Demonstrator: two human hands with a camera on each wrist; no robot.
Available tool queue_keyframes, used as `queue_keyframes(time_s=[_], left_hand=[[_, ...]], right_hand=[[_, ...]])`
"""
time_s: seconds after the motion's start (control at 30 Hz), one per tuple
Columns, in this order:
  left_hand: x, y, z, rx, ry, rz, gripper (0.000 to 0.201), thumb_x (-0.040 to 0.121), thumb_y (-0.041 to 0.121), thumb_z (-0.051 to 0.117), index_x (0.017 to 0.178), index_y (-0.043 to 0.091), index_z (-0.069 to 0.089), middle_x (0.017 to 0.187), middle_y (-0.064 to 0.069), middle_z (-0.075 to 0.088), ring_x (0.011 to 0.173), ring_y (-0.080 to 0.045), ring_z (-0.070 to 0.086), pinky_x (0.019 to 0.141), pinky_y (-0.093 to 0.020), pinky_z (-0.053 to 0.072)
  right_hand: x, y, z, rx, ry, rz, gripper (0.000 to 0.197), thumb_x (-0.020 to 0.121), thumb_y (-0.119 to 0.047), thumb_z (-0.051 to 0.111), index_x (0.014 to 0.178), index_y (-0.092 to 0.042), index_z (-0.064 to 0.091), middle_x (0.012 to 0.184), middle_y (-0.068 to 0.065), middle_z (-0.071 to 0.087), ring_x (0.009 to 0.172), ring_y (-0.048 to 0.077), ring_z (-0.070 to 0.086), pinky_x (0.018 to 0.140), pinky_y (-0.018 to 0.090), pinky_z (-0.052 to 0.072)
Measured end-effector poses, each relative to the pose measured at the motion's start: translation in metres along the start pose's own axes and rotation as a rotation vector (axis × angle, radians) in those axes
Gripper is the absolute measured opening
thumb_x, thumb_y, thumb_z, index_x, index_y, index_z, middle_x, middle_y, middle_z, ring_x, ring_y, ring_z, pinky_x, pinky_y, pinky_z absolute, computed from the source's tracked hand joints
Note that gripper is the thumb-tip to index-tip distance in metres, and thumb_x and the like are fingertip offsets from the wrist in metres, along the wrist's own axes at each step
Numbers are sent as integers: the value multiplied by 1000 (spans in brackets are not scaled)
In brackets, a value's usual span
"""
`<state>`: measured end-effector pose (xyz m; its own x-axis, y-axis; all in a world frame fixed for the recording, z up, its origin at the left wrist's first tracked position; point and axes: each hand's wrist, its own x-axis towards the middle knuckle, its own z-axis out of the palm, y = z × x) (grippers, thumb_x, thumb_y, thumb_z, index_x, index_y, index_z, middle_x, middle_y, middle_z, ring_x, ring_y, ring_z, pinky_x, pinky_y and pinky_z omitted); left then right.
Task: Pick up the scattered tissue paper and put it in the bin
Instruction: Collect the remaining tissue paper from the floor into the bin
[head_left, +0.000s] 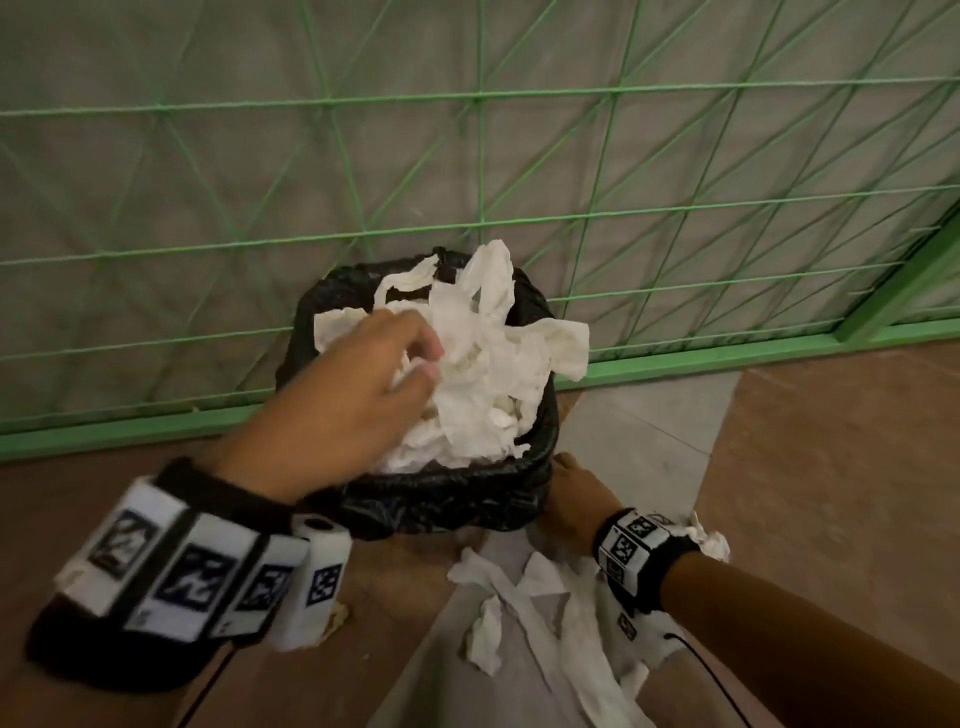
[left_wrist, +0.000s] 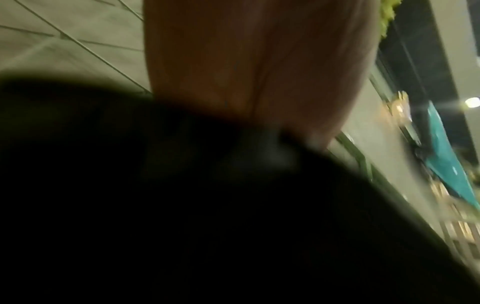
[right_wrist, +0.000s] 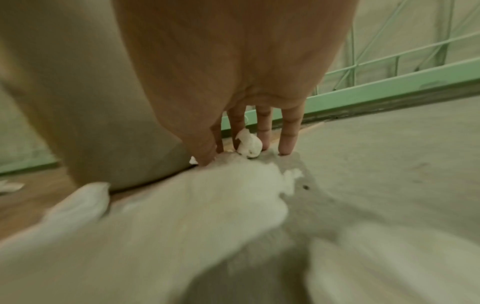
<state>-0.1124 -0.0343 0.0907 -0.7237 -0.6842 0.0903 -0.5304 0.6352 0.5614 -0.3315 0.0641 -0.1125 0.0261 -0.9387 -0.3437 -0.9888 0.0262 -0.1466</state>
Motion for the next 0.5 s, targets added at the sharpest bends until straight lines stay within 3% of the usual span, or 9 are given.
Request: queue_keyframes(time_s=[0.07,0.13,0.2,0.3,0.37,0.43,0.5], left_hand=[[-5,-5,18,118,-45,-25,15,93,40,38,103,37,49,110,14,43,111,-13,41,99,-38,32],[-10,0,21,157,60,-43,23,93,50,35,103,40,54,118,15,37,117,-10,31,97,-36,21],[-12,4,10,89,200,-44,29,90,57,39,107,43,58,121,16,34,119,-9,27,100,-39,20],[-18,-7,-12,-109,346,-21,36,80,58,44,112,46,57,120,14,37,123,-11,34,111,-47,26],[-28,-17,-19,-195,376,-23,35,77,56,49,111,50,56,118,12,39,125,-14,37,107,-32,30],[-38,-28,-11,-215,341,-53,39,76,56,49,115,49,53,122,11,39,126,-12,37,102,-26,31],[-46,-35,8,-167,345,-81,40,81,53,48,120,43,51,131,12,39,129,-12,33,109,-37,30]], right_hand=[[-16,5,15,53,10,11,38,88,-45,39,122,-31,49,130,1,45,112,31,43,84,43,47],[-34,0,25,50,12,-27,45,87,-56,30,125,-36,46,132,-2,40,112,28,41,83,44,47],[-49,-8,33,38,-42,-78,47,86,-61,35,128,-41,42,134,-2,37,113,25,38,87,44,47],[-58,-22,42,-40,-142,-151,40,88,-39,50,128,-32,47,135,5,40,113,31,42,92,43,45],[-62,-30,35,-67,-149,-151,35,92,-21,50,127,-21,54,128,12,50,109,35,51,93,41,46],[-64,-27,14,3,-93,-64,28,93,-13,50,117,-13,63,118,15,60,106,34,58,89,36,46],[-64,-15,-22,112,58,41,22,88,-13,56,104,-12,71,108,12,70,101,31,64,84,33,49]])
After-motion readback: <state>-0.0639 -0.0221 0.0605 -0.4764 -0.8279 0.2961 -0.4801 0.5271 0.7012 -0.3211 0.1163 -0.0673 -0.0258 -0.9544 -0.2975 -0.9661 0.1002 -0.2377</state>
